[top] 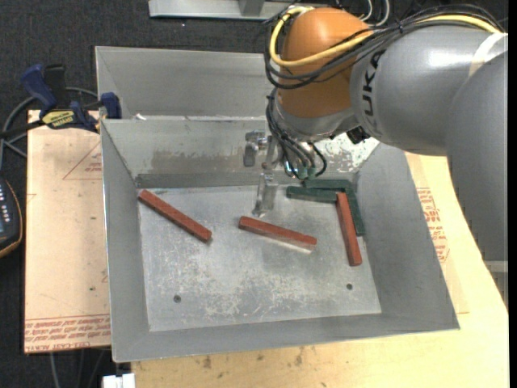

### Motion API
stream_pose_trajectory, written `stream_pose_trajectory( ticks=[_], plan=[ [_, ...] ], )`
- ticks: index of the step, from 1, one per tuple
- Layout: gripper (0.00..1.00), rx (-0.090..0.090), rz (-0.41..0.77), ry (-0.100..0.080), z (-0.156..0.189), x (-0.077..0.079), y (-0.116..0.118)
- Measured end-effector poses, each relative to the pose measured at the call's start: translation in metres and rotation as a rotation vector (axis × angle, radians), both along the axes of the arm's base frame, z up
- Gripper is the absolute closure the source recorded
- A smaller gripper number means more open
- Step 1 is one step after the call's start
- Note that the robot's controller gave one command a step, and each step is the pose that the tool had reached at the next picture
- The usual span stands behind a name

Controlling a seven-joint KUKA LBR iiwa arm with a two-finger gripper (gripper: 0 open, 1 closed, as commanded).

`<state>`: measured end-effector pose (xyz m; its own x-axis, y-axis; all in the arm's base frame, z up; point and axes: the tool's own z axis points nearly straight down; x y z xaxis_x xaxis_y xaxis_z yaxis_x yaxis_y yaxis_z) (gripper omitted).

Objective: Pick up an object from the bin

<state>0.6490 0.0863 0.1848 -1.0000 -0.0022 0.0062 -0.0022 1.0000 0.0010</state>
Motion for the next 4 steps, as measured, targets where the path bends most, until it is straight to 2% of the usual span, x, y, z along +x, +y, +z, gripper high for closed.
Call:
stream_pose_trajectory(
  ticks=[1, 2, 3, 4],
  plan=[
    [0.00, -0.001, 0.113, 0.001, -0.116, -0.037, -0.035],
    [1.00, 0.001, 0.114, -0.008, -0.110, -0.034, -0.033],
    [1.00, 0.001, 0.097, -0.019, 0.047, -0.004, -0.012],
    [1.00, -0.002, 0.223, -0.010, 0.031, 0.006, -0.069]
  ],
)
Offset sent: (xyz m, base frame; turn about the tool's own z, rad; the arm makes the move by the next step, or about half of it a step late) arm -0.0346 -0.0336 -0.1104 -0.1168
